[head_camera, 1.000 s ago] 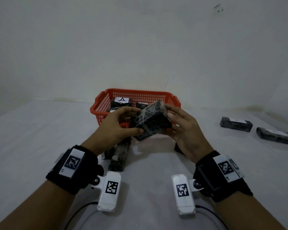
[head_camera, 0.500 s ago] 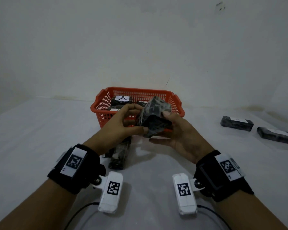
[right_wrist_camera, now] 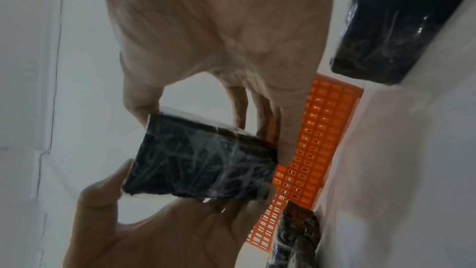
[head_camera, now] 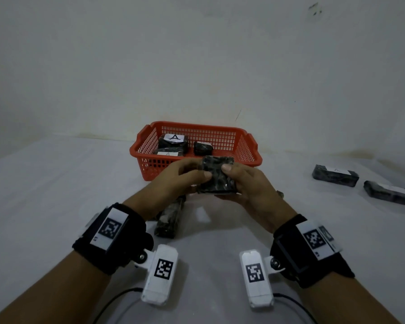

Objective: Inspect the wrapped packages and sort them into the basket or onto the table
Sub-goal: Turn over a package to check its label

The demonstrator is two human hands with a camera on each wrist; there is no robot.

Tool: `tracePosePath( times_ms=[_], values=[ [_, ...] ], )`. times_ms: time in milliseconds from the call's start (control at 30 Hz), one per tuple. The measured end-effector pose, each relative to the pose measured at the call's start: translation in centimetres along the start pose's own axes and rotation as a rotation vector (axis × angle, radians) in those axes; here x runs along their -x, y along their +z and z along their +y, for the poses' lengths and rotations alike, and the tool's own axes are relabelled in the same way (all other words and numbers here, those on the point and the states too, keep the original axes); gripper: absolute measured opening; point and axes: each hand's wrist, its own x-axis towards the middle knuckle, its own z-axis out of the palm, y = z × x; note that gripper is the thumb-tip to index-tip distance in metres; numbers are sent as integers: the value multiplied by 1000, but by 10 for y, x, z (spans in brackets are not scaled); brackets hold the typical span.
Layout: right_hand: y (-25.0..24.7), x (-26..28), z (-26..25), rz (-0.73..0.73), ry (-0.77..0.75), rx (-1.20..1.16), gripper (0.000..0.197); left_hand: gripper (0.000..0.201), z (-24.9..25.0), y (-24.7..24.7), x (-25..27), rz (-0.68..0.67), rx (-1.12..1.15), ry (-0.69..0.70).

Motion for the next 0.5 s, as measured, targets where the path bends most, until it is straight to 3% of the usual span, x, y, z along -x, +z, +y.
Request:
tracePosePath(
  times_ms=[100,233,333,433,500],
  values=[
    [-2,-1,0,17,-12,-7,48,65,0,1,2,-5,-37,-10],
    [-4,-2,2,-64,7,-22,46,54,2,0,2,50,-47,16],
    [-5,-3,5,-57,-20,-36,61,71,1,-5,3,-4,-69,7],
    [-6,-6,6,-32,-13,-33,77,85,2,-6,3,53,-71,21],
    [-4,-5,4,-22,26,1,77,88,2,-6,3,85,-104,45]
  ],
)
